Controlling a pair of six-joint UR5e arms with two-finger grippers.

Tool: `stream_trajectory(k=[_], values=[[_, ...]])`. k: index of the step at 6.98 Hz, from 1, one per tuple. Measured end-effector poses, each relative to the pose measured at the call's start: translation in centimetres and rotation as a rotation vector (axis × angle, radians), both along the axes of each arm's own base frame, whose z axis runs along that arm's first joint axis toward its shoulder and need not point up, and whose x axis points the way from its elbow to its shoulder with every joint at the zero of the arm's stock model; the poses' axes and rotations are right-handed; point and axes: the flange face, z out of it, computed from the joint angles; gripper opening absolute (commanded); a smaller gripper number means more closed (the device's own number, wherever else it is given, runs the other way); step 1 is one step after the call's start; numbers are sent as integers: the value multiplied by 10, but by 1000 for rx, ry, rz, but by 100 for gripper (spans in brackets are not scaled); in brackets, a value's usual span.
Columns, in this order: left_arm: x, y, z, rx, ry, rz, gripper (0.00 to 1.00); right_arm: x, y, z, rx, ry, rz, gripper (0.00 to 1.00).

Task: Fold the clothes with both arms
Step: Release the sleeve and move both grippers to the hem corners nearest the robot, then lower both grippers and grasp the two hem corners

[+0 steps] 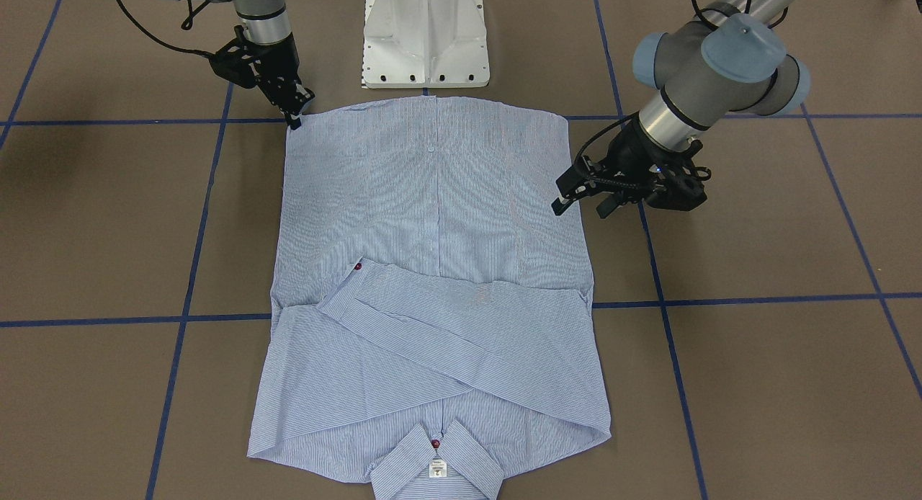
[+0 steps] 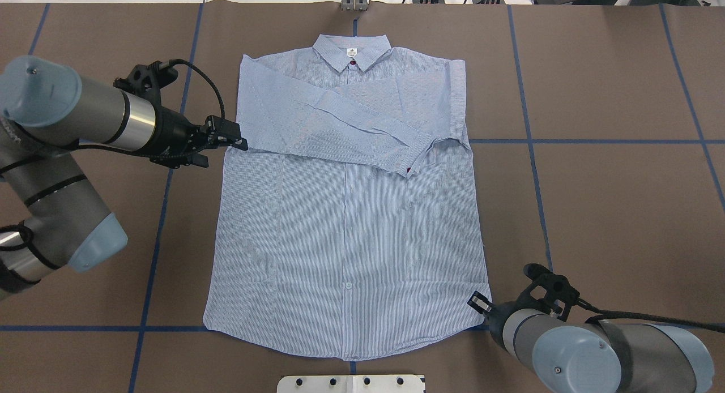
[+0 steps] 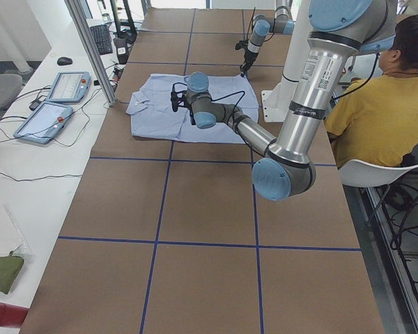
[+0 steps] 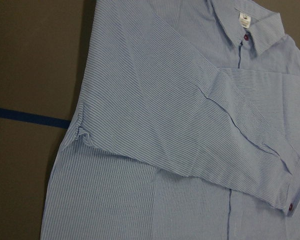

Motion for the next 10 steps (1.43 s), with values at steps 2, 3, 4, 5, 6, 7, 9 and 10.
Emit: stream_trajectory(k=[2,3,4,5,6,7,9,10], values=[[10,84,16,-63,-5,18,99,16,-6,-6,-8,-15,6,0],[7,120,23,-131,-4,22,99,19,-7,-7,-11,-16,6,0],[19,150,27,-207,-6,15,99,19,-7,-7,-12,-16,6,0],[41,181,33,-250,-26,-4,98,19,-7,-6,-13,-15,6,0],[61,205,41,-273,-59,-16,96,19,-7,-5,-14,-14,6,0],[72,220,47,-285,-97,-16,94,19,-7,-5,-14,-13,6,0],[81,234,57,-293,-142,-7,90,19,-7,-5,-14,-13,5,0],[83,236,63,-295,-159,-8,87,19,-6,-5,-14,-13,4,0]])
